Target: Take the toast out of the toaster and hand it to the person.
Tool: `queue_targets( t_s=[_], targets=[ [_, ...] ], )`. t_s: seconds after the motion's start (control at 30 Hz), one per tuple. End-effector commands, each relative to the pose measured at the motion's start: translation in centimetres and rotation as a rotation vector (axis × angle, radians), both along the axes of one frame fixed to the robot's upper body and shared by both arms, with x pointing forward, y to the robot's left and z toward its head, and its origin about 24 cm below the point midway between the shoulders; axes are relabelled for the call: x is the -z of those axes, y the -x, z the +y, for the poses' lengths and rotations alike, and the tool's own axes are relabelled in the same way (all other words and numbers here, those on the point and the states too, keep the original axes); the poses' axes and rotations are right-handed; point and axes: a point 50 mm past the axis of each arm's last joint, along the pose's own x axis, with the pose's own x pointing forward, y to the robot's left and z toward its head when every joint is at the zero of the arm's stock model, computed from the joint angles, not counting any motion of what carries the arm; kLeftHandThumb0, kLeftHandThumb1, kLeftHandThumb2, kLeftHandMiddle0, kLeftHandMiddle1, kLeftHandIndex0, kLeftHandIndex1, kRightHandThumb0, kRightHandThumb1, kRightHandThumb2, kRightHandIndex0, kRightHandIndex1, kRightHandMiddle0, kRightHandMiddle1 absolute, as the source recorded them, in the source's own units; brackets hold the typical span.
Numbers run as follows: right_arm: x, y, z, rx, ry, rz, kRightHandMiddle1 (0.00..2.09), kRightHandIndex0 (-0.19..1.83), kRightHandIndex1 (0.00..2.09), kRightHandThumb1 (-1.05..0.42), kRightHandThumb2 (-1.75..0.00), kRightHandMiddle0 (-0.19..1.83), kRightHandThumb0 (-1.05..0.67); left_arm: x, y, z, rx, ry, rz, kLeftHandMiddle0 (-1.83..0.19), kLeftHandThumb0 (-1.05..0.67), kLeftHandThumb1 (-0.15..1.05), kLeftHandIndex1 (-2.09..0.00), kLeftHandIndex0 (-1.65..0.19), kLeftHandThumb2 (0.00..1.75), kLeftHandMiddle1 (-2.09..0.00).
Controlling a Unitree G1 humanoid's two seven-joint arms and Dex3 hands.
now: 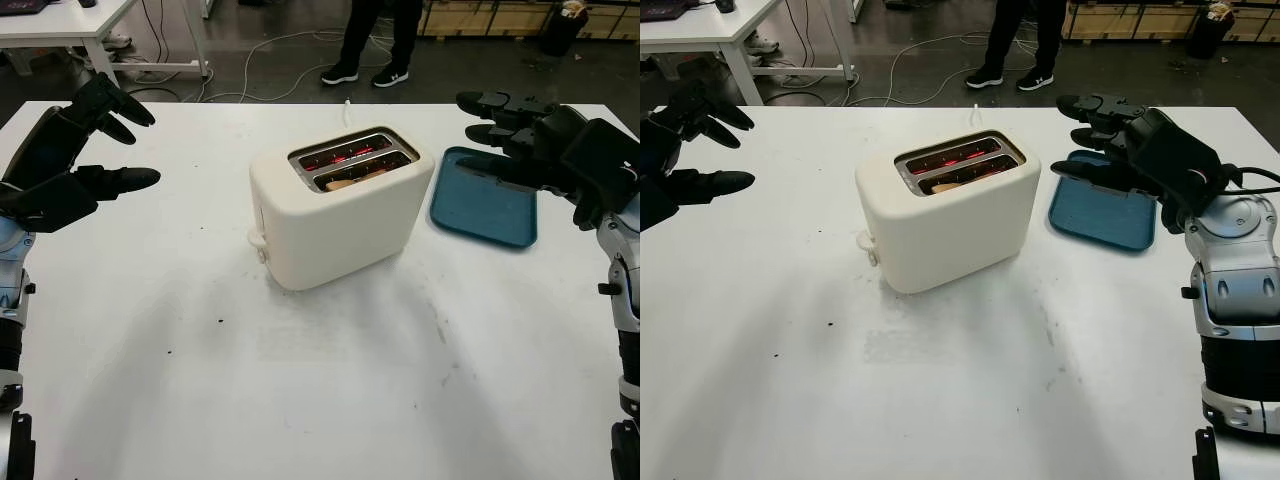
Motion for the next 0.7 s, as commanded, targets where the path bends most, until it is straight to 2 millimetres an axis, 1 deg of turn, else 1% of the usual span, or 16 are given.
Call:
queue_targets(
  t_s=[0.0,0.53,0.67],
  targets=[
    [-0.3,0.0,0.0,-0.017,-0.001,-0.024,0.0,0.11,0.47,-0.92,-0.07,0.34,-0.45,0.0,0.13,0.04,-0.001,0.009,-0.013,0.0,-1.05,0.92,-1.51,0.0,0.22,-1.65],
    [-0.41,0.1,0.17,-0.003,-0.005,-0.02,0.0,0.12,0.46,-0.92,-0.06,0.34,-0.41,-0.01,0.17,0.06,-0.004,0.006,-0.016,0.0,-1.05,0.92,-1.51,0.0,0.23,-1.65],
    [-0.42,0.06,0.08,-0.017,0.011,-0.026,0.0,0.12,0.45,-0.92,-0.08,0.33,-0.44,0.01,0.17,0.06,-0.001,0.009,-0.016,0.0,-1.05,0.92,-1.51,0.0,0.22,-1.65]
  ],
)
